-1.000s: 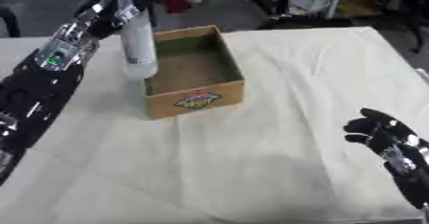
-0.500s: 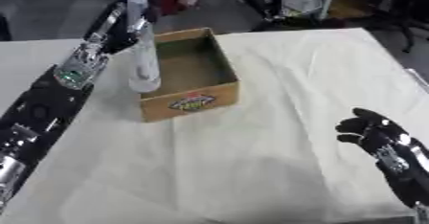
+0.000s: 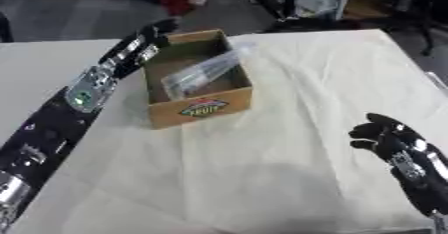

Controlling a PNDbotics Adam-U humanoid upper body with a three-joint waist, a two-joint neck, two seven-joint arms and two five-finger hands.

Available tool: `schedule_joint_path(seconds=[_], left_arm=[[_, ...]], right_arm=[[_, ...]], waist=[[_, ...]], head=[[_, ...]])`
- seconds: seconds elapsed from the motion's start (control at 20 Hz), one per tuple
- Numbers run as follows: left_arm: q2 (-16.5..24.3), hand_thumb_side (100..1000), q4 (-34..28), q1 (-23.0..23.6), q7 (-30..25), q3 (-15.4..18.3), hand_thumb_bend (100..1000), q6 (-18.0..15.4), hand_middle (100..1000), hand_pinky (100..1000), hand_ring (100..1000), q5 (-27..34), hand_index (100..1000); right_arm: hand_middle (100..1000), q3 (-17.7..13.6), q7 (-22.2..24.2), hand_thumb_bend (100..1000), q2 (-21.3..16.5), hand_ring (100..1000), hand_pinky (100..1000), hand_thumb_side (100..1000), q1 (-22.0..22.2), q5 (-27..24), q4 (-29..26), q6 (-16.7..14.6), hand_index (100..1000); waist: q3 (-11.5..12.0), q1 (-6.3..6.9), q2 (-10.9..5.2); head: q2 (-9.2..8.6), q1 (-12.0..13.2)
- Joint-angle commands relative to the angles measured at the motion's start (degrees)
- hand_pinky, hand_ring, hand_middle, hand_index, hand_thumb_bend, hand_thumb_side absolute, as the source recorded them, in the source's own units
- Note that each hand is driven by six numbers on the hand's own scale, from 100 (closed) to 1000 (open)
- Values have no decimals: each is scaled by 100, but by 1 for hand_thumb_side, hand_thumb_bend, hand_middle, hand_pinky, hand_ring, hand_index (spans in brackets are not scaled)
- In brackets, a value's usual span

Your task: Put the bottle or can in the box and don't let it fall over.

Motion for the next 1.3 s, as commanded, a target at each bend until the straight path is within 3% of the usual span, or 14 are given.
schedule_joint_path(seconds=[0.05, 0.25, 0.4, 0.55, 0.7, 0.85, 1.05, 1.3], left_arm=[[566, 858, -1290, 362, -485, -1, 108, 491, 849, 795, 951, 1398, 1000], [945, 813, -3245, 1644, -681, 451, 100, 1195, 808, 778, 910, 2607, 969], [889, 817, -4309, 2622, -786, 896, 100, 1503, 781, 768, 887, 2762, 939], [613, 838, -4866, 3421, -785, 1248, 100, 1636, 779, 763, 885, 2493, 940], [245, 857, -5165, 3928, -642, 1406, 110, 1742, 775, 759, 882, 2236, 941], [-80, 934, -5232, 4296, -621, 1425, 141, 1880, 771, 756, 882, 1958, 941], [-499, 974, -5086, 4445, -668, 1424, 164, 2109, 771, 754, 882, 1597, 942], [-599, 978, -5040, 4440, -690, 1406, 164, 2159, 770, 754, 882, 1459, 941]], right_arm=[[722, -99, -67, 100, -84, 798, 784, 581, -29, 10, -114, 0, 879], [723, -210, -168, 100, -134, 798, 785, 576, -14, 48, -131, -30, 880], [723, -260, -213, 100, -153, 798, 785, 573, -16, 52, -143, -61, 881], [723, -310, -251, 100, -191, 798, 785, 577, 20, 63, -136, -79, 881], [723, -334, -261, 100, -226, 798, 785, 581, 75, 93, -119, -91, 882], [723, -351, -279, 100, -238, 798, 785, 577, 99, 111, -110, -91, 881], [722, -359, -313, 100, -229, 798, 785, 570, 95, 129, -113, -81, 882], [722, -365, -338, 100, -228, 798, 785, 568, 89, 125, -129, -72, 882]], waist=[[78, 19, -73], [240, 40, -61], [317, 39, -54], [431, 59, -61], [547, 94, -94], [611, 110, -132], [617, 99, -157], [608, 94, -168]], head=[[-48, -85], [-43, -167], [-23, -176], [49, -137], [147, 12], [184, 164], [188, 209], [189, 187]])
